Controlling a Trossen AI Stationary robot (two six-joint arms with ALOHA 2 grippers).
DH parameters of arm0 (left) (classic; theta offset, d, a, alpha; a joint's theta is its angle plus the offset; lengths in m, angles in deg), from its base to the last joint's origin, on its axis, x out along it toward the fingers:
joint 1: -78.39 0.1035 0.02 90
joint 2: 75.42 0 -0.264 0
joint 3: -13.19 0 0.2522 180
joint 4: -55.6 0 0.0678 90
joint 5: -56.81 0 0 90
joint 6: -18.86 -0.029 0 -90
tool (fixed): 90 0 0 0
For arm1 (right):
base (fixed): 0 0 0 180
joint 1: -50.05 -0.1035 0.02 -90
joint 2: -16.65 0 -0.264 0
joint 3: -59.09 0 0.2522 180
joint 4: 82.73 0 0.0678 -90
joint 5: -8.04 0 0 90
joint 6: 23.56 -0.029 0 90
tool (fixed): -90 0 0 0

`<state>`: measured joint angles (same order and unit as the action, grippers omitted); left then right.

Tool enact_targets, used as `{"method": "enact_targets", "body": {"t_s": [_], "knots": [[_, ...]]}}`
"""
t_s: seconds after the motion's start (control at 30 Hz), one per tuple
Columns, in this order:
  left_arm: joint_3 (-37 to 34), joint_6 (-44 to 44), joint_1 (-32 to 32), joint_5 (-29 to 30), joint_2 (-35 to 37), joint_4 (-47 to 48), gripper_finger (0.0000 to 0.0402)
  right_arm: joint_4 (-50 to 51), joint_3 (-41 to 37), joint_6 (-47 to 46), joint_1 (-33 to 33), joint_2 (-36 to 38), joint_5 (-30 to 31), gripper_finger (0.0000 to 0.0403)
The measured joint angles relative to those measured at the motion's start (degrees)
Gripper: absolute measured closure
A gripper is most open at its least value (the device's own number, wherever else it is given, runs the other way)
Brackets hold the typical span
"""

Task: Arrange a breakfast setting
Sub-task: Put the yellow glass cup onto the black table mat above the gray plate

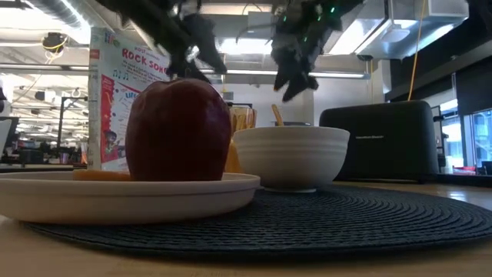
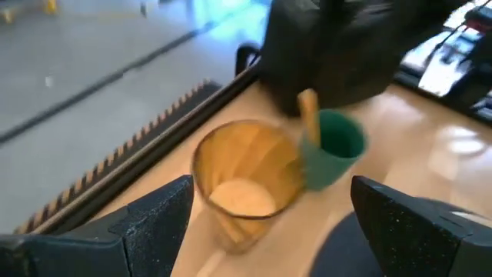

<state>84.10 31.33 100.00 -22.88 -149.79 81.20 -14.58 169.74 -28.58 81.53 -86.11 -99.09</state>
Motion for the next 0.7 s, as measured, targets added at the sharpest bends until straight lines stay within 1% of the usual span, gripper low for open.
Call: {"method": "enact_targets", "body": {"t_s": [0.1, 0.17, 0.37, 0.47, 0.57, 0.7], "knots": [[0.31, -0.28, 4.02, -5.12, -3.09, -2.34, 0.0065, 0.32, 0.74, -2.07, -0.66, 3.11, 0.48, 0.0164], [2.18, -1.45, 5.73, -6.77, -4.99, -1.66, 0.0079, 1.42, 1.35, -2.84, -0.95, 5.31, 1.72, 0.0164], [10.39, -2.62, 8.92, -7.33, -11.48, 0.81, 0.0139, 3.49, 1.78, -6.4, -1.23, 11.9, 5.88, 0.0164], [15.13, -3.77, 10.54, -9.37, -16.42, 4.61, 0.0163, 4.69, 1.78, -7.96, -1.23, 14.1, 7.2, 0.0164], [19.96, -5.43, 10.85, -10.44, -21.51, 9.9, 0.0183, 6.44, 1.78, -8.28, -1.23, 15.77, 9.01, 0.0164], [24.38, -5.65, 10.77, -11.21, -25.99, 17.37, 0.0205, 10.03, 1.78, -8.57, -1.24, 16.55, 9.89, 0.0164]]}}
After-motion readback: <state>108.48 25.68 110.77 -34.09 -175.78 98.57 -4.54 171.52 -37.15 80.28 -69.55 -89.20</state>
